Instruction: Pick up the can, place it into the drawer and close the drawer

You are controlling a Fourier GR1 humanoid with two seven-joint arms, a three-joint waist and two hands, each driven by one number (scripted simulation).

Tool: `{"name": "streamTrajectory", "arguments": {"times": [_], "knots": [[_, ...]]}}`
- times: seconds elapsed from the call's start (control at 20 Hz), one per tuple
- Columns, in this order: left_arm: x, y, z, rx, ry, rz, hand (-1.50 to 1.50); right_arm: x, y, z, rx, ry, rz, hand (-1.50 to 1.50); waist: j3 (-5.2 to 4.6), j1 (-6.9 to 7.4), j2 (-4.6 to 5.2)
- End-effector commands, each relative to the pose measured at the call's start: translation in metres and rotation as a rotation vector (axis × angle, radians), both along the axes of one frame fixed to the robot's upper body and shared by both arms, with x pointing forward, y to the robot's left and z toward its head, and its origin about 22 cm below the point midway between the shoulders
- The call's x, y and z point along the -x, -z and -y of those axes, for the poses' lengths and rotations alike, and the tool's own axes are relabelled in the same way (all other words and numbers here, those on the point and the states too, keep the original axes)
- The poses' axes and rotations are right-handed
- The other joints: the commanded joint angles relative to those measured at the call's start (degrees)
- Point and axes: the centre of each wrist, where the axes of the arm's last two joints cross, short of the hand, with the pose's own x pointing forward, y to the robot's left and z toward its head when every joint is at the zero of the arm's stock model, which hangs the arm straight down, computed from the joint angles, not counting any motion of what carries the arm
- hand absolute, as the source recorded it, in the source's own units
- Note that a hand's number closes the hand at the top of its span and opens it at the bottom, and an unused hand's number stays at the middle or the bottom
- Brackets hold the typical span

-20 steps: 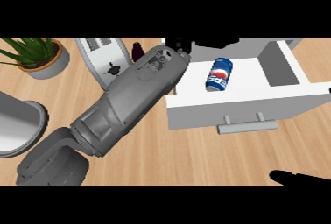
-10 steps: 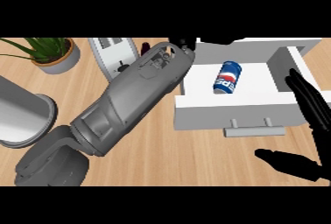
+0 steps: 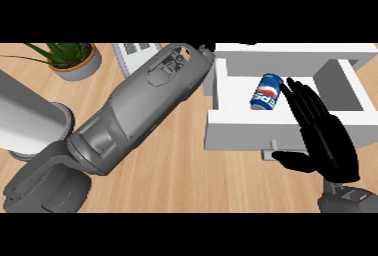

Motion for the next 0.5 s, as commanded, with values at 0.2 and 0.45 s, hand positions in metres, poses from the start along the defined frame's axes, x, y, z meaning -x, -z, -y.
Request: {"name": "streamTrajectory", "arguments": {"times": [0.2,0.45], "knots": [[0.007,-0.01,-0.023,-0.005,0.004,-0.007,-1.5,-0.047,0.042,-0.013,-0.003,0.066,0.002,-1.5,0.0,1.33,-0.33],[0.003,-0.027,-0.065,-0.009,-0.018,-0.008,-1.5,-0.058,0.073,-0.012,0.05,0.104,-0.014,-1.5,0.02,2.11,-0.26]]}}
